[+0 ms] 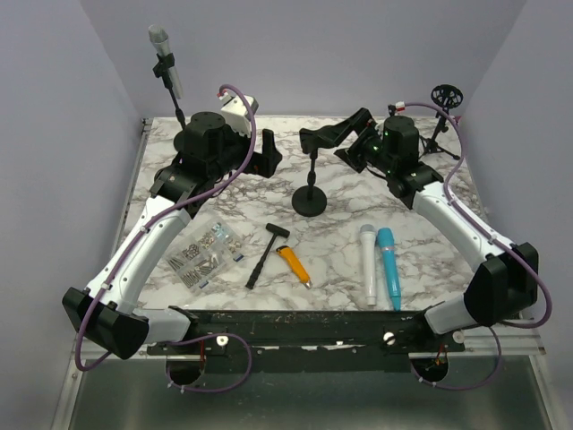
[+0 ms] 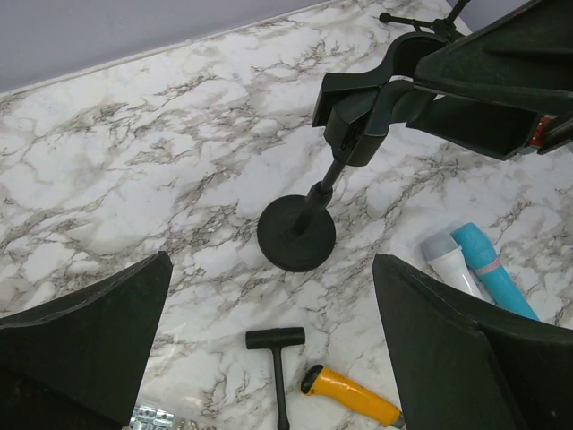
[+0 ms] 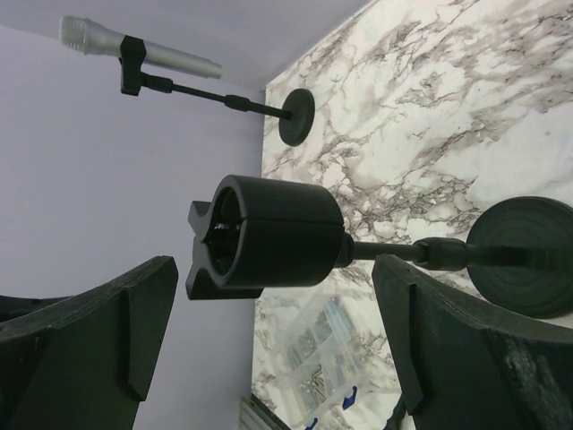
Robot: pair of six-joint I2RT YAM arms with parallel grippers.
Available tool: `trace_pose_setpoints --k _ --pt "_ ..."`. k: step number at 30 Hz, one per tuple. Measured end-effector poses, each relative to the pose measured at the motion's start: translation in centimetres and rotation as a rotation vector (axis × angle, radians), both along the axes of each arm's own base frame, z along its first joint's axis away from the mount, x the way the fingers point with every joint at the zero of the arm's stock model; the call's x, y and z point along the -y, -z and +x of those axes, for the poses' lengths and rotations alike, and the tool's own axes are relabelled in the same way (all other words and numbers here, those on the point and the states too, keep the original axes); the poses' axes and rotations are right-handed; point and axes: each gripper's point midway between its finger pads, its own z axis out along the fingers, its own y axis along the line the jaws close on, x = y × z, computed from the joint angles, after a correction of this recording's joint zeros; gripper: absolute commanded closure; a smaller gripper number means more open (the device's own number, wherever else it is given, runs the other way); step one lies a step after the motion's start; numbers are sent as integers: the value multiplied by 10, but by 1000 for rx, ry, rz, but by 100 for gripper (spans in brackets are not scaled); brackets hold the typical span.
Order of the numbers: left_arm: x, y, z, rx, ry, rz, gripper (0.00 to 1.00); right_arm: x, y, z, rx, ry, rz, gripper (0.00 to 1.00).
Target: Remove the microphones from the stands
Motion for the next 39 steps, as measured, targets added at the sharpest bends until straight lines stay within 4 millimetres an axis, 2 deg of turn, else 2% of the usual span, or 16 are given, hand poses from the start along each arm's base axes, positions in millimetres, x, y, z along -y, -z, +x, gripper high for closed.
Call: trace_pose_setpoints --k 5,11,18,26,29,31,39 --pt "0 0 0 -2 1 -3 2 -6 12 11 -26 -22 22 1" --pt "1 0 0 -2 3 -3 2 -9 11 18 -11 -38 52 11" --pt "1 0 -1 -2 4 -4 2 -13 11 22 15 -58 88 35" --pt "2 0 -1 -5 7 -7 2 -19 12 18 74 -90 159 54" --pt "2 0 -1 -5 8 -8 2 -19 18 16 93 -93 172 56" --pt "2 0 -1 -5 9 -8 2 -18 29 13 95 -92 184 57" --pt "3 0 -2 -7 13 -11 2 -19 39 14 137 -95 231 57"
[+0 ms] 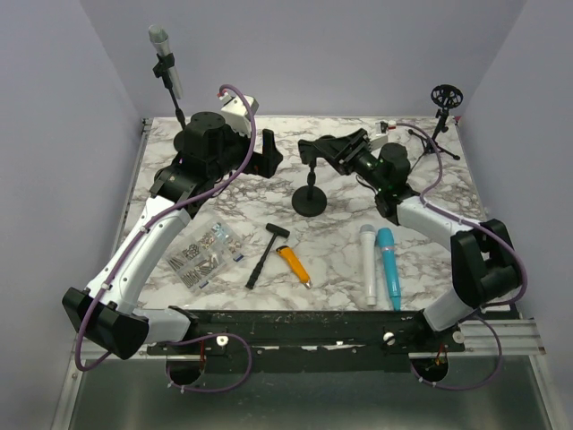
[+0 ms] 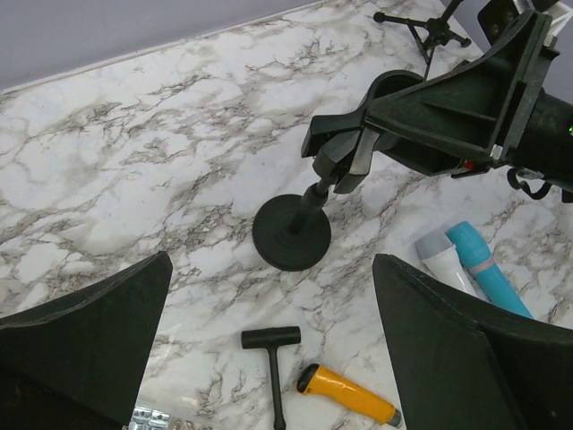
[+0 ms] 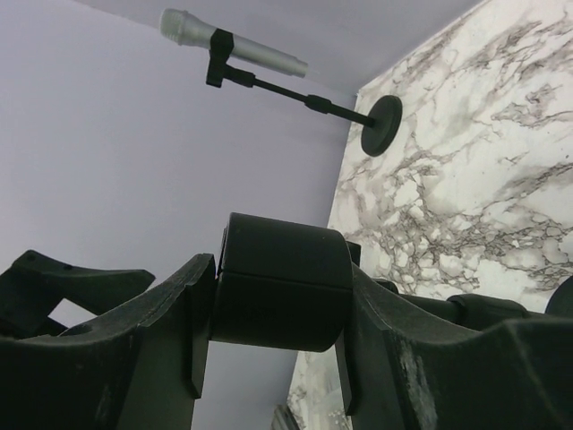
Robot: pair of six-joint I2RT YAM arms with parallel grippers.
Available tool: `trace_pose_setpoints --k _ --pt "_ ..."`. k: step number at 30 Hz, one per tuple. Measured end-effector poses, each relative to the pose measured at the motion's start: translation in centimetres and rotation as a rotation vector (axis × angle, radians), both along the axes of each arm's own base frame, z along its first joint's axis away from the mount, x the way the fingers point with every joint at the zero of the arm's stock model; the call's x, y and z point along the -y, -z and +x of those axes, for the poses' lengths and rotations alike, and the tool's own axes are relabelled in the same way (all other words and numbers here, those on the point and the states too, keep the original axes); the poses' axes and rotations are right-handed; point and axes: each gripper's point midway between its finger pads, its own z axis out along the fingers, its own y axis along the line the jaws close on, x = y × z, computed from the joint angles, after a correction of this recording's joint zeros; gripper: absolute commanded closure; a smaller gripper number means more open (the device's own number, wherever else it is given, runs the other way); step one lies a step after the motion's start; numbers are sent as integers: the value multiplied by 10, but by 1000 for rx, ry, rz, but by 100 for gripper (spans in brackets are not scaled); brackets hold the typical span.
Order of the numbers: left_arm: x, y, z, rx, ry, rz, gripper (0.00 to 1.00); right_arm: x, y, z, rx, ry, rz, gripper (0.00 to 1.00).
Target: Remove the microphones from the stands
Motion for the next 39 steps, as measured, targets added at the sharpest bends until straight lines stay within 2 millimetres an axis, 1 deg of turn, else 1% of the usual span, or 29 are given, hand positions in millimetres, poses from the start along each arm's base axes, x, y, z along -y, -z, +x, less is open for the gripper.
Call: trace_pose_setpoints --k 3,6,7,13,19,22,26,29,34,36,38,39 --pt "0 0 0 -1 0 -1 2 -2 13 4 -21 -5 -10 57" --pt "0 0 0 -1 0 -1 2 -4 40 5 -87 -13 -43 57" --pt "0 0 0 -1 0 -1 2 -4 44 5 -92 -16 -37 57" --pt "1 0 0 -1 3 -2 2 -3 43 5 -97 -15 -40 58" --pt "1 0 0 -2 3 -2 2 4 39 19 -140 -32 -34 60" --pt "1 0 0 -1 4 -2 2 21 36 38 -159 8 -36 62" --pt "1 0 -1 -2 8 -4 2 62 34 76 -172 103 -24 65" --pt "2 0 -1 -3 10 -5 2 92 34 105 -175 168 10 66" --pt "2 0 -1 -3 11 -5 2 131 27 148 -141 246 39 65" --pt "2 0 -1 -3 12 -5 2 146 28 162 -131 283 42 65" --pt "2 0 -1 -5 12 -5 2 155 29 169 -129 310 49 65" --pt "2 1 -1 -7 12 -4 2 163 30 172 -131 332 59 65"
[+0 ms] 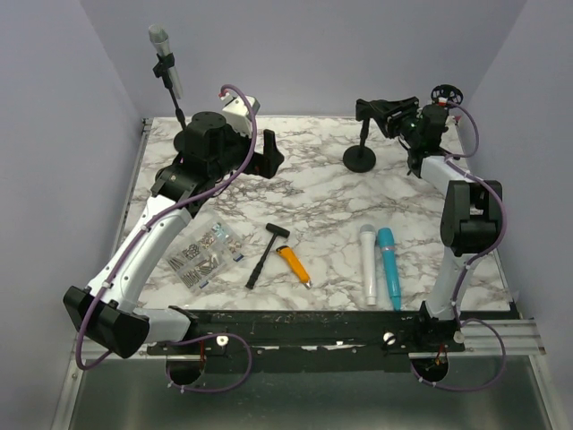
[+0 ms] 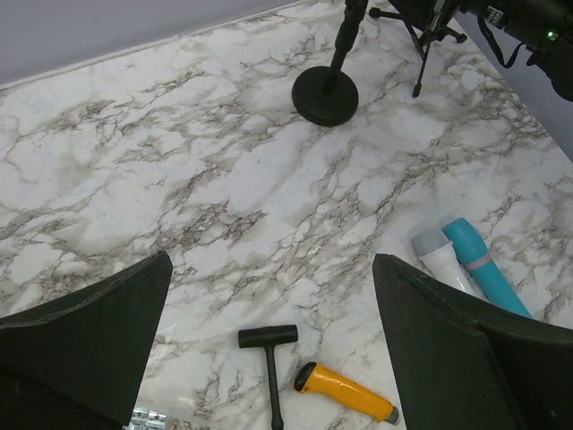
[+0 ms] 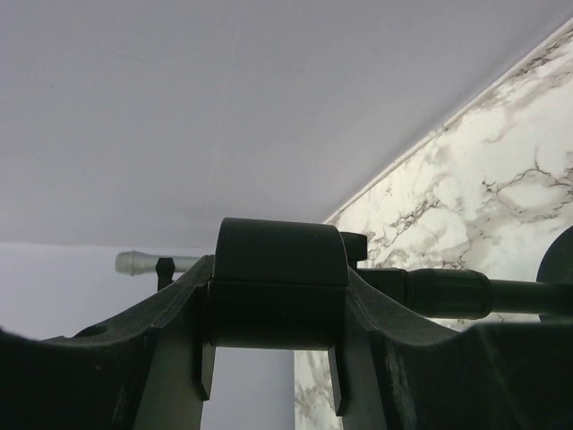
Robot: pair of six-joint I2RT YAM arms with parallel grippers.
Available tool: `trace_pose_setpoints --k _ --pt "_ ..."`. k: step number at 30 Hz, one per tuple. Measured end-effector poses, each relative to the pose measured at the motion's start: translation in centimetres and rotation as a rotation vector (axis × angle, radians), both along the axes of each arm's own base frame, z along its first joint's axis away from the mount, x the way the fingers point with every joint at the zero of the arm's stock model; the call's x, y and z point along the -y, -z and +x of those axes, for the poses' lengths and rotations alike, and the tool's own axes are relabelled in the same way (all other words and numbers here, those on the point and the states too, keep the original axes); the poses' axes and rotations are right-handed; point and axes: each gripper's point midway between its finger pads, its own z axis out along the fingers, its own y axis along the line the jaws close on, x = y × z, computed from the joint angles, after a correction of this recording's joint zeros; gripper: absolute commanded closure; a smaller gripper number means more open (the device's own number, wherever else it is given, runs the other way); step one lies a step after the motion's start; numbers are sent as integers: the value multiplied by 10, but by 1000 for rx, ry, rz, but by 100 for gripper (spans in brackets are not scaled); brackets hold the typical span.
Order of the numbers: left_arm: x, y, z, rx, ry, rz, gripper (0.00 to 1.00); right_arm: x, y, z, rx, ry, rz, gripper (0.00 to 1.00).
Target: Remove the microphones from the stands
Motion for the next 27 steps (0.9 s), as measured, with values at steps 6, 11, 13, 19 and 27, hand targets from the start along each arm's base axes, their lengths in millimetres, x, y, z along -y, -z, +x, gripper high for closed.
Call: trace_pose_setpoints --k 6,11,13,19,27 --pt "2 5 2 -14 4 1 2 23 2 8 3 63 18 64" --pt "5 6 1 -28 15 -9 2 48 2 15 15 134 18 63" --pt "6 8 1 -34 19 -12 2 59 2 17 20 157 17 61" --pt "10 9 0 -45 36 -20 2 78 1 26 38 187 -3 29" --pt "13 10 -3 -59 52 -35 2 87 20 18 -8 190 -114 0"
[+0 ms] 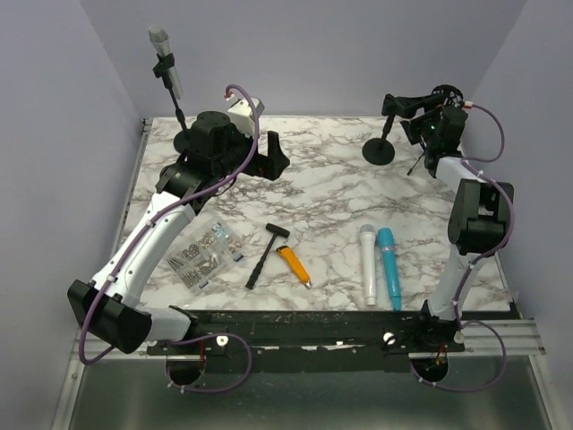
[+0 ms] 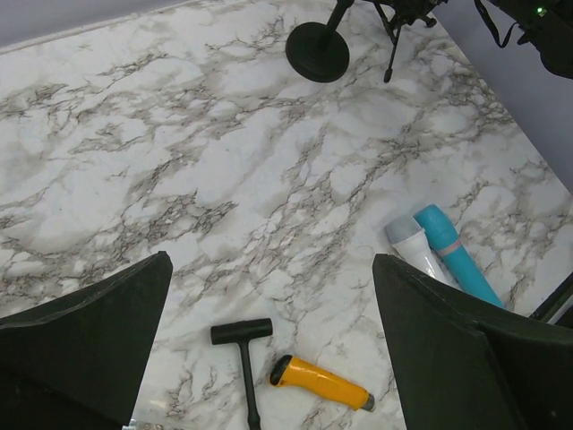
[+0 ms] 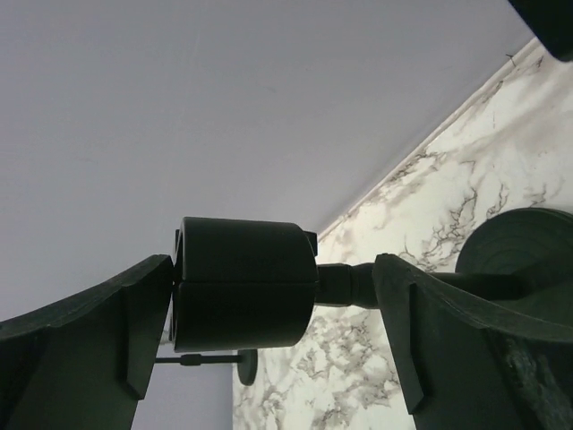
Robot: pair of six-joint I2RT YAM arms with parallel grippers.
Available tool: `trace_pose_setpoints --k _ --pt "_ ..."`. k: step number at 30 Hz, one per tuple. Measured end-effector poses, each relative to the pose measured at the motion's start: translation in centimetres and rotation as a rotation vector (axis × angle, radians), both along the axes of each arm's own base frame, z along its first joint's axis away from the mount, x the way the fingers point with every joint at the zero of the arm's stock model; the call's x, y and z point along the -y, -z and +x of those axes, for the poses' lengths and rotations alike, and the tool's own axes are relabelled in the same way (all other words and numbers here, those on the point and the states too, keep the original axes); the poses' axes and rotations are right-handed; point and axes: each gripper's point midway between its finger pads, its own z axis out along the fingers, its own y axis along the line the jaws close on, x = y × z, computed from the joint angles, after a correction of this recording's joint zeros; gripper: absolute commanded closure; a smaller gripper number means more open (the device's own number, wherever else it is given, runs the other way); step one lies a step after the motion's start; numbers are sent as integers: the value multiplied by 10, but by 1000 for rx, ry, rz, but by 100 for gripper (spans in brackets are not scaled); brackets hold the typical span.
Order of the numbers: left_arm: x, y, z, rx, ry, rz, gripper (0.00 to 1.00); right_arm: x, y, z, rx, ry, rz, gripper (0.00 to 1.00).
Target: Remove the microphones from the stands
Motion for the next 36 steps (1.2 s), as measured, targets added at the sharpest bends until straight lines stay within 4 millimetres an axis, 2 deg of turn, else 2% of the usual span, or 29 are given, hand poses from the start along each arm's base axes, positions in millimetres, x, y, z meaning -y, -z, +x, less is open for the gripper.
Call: trace_pose_setpoints --k 6,10,13,16,20,25,29,31,36 --pt "3 1 -2 -11 14 -9 2 -1 -8 -27 -48 -21 -80 0" --pt "4 1 -3 -16 20 -15 2 1 -2 -36 -100 -36 -108 0" --pt "5 1 -3 -18 21 -19 2 1 2 -35 -148 -63 -129 0" --pt "5 0 -4 -20 24 -23 2 2 -9 -27 -154 -85 -151 0" --pt "6 2 -3 -25 25 -21 2 -3 -12 -40 -157 -121 -168 0" --pt "7 5 -2 -32 26 -19 2 -18 14 -96 -222 -196 -190 0" --pt "7 5 -2 -35 24 -21 1 -41 32 -145 -248 -288 -235 0" --pt "7 5 -1 -32 24 -22 1 -61 35 -164 -245 -351 -277 0" --pt "9 7 3 -15 25 -32 2 -134 27 -216 -175 -563 -378 0"
